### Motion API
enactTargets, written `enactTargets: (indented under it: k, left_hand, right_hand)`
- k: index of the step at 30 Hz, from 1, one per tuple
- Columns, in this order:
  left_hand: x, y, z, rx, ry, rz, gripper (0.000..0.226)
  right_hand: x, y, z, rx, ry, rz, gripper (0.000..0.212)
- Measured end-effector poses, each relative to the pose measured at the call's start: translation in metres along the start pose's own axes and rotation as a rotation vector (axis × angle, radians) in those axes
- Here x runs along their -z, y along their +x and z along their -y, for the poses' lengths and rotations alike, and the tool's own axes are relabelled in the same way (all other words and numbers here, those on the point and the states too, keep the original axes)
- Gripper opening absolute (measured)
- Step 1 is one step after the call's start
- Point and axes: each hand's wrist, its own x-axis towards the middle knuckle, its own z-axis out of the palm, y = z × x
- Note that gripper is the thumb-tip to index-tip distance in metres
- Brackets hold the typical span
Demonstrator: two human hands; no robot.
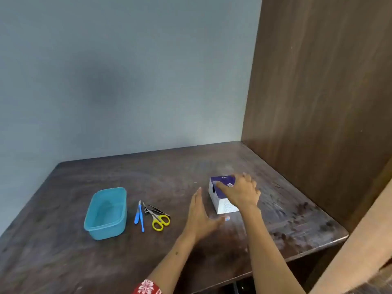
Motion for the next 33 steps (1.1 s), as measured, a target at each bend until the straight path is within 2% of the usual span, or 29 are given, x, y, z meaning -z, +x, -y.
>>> enactTargets:
  k: [5,9,14,24,29,33]
  left_hand:
    - [-0.015,0.013,0.015,0.05,-0.048,-0.032,0.127]
    - [-0.025,0.022,0.02,0.034,-0.057,-0.084,0.119]
    - [-0.031,0.035,0.02,0.054,-0.024,-0.077,0.124]
    - [-0.033,0.04,0.026,0.008,0.022,-0.091,0.121]
    - [-0.034,0.043,0.032,0.026,0.038,-0.08,0.107]
    - [-0.032,0.041,0.029,-0.052,0.04,-0.099,0.095]
  right_hand:
    - [-0.023,0.005,-0.003,-0.027,-0.055,0.084,0.084]
    - [-0.034,0.011,-0.007,-0.026,-0.101,0.059,0.081]
    - [-0.039,0.014,-0.007,-0.016,-0.04,0.03,0.074]
    - [-0.042,0.01,-0.003,-0.005,-0.045,0.025,0.076]
    - [-0.045,0.01,-0.003,-0.01,-0.001,-0.02,0.072]
    - [-0.048,0.009,-0.002,-0.033,0.001,-0.049,0.069]
